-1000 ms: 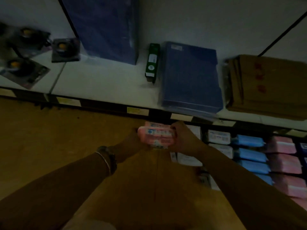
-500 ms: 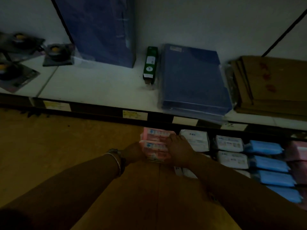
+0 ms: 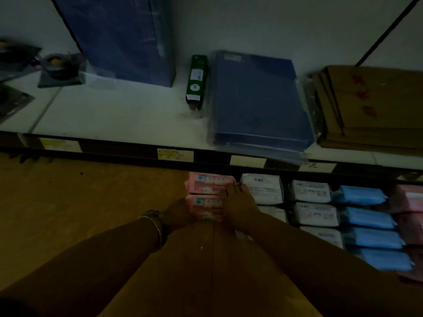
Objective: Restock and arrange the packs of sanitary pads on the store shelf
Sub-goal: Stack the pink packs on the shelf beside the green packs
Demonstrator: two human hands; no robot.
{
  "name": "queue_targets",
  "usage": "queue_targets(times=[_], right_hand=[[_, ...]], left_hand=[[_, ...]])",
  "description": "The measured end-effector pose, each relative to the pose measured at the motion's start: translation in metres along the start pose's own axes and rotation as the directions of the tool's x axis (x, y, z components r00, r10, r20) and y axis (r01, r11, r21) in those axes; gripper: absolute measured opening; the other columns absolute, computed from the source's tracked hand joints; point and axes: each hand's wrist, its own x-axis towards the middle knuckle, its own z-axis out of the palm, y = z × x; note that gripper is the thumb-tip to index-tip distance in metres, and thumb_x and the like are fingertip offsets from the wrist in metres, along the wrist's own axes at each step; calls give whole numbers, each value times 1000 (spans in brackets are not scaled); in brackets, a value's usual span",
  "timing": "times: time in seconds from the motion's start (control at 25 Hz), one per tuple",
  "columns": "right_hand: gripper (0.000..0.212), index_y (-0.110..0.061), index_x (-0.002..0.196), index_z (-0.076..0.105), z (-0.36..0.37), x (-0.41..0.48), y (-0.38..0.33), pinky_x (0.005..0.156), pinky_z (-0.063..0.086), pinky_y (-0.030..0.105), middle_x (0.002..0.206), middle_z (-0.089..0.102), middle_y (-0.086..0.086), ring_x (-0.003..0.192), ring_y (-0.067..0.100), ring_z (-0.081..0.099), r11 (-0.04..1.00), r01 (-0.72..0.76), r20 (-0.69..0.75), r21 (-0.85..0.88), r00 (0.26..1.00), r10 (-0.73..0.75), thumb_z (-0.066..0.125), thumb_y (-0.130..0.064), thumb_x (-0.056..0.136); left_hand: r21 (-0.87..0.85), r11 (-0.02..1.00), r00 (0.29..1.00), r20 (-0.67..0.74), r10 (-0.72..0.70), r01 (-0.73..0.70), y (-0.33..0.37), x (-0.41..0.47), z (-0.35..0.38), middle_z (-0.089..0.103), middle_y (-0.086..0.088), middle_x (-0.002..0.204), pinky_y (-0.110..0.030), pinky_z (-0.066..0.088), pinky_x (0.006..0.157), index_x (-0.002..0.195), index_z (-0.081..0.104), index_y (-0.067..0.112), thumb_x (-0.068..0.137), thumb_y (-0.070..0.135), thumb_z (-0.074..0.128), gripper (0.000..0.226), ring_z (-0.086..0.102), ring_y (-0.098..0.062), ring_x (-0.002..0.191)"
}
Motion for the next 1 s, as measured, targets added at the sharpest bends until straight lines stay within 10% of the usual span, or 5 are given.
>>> queue_targets(times=[0.24, 0.48, 1.0], right_hand=[[80, 1, 88, 70, -9, 6, -4, 79, 54, 36, 80, 67, 19, 74, 28, 67, 998, 30, 24, -50, 999, -29, 85, -59, 37], [68, 2, 139, 28, -8, 3, 5, 111, 16, 41, 138, 36, 24, 128, 33, 36, 996, 84, 33, -15, 996, -84, 50, -41, 92], [37, -7, 128, 45, -59, -21, 26, 90, 30, 29, 127, 46, 14, 114, 26, 46, 966, 75, -153, 247, 988, -38, 47, -19, 93]], left_hand=[[-8, 1000, 999, -38, -14, 14, -2, 1, -2, 42, -15, 141, -28, 35, 101, 140, 33, 8, 92, 6, 53, 53, 41, -29, 129], [-22, 998, 996, -72, -60, 59, 5, -6, -3, 43, -16, 139, -37, 38, 104, 139, 34, 7, 86, 9, 62, 60, 43, -33, 126], [15, 1000, 945, -325, -17, 24, 54, -33, -13, 52, -21, 129, -44, 42, 100, 131, 45, 2, 89, 6, 55, 44, 51, -34, 116]])
